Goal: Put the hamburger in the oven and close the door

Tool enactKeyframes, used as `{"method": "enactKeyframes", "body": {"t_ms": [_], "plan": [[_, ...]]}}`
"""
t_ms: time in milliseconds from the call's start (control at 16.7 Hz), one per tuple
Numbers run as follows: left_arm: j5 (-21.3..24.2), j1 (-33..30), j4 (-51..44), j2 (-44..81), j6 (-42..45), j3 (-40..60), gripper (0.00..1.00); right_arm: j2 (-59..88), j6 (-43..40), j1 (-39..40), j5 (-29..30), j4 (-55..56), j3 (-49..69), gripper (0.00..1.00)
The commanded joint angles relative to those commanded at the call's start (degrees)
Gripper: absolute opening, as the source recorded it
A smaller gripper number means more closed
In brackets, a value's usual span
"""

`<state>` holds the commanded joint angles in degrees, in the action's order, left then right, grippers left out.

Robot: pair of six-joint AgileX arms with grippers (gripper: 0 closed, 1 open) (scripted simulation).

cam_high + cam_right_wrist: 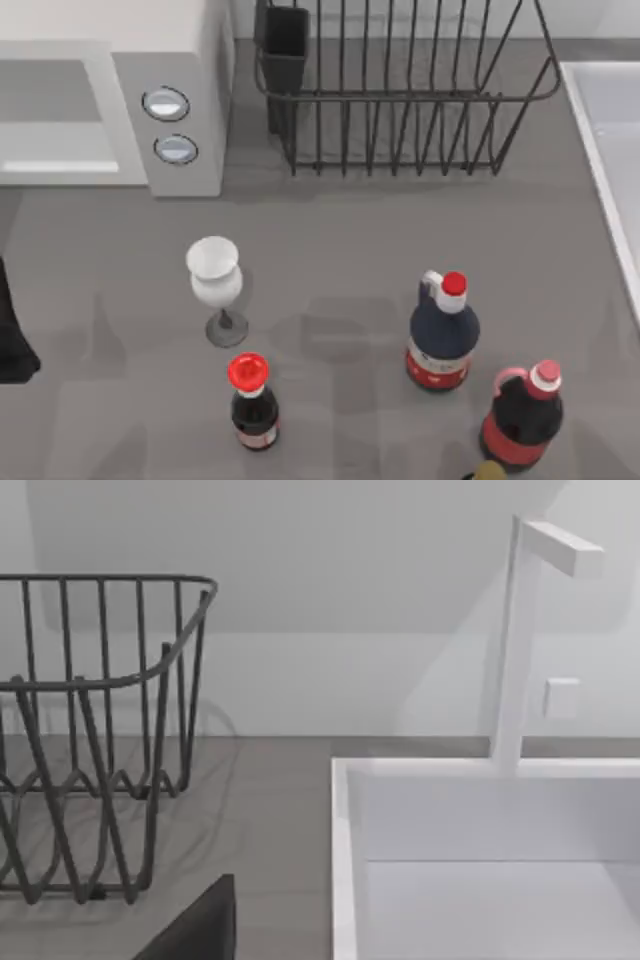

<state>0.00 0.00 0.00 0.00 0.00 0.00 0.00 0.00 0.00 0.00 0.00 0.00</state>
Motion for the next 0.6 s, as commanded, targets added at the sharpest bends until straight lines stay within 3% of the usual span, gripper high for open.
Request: {"method": "enactKeyframes", "body": {"t_ms": [300,600], "plan": [[-0.02,1.64,-2.99,3.73,1.31,3.00,1.00,0.00,0.00,0.00,0.00,0.00,0.00,1.00],[0.12,7.93,-15.07,21.98,6.45,14.71,1.00,0.00,0.00,0.00,0.00,0.00,0.00,1.00]]}}
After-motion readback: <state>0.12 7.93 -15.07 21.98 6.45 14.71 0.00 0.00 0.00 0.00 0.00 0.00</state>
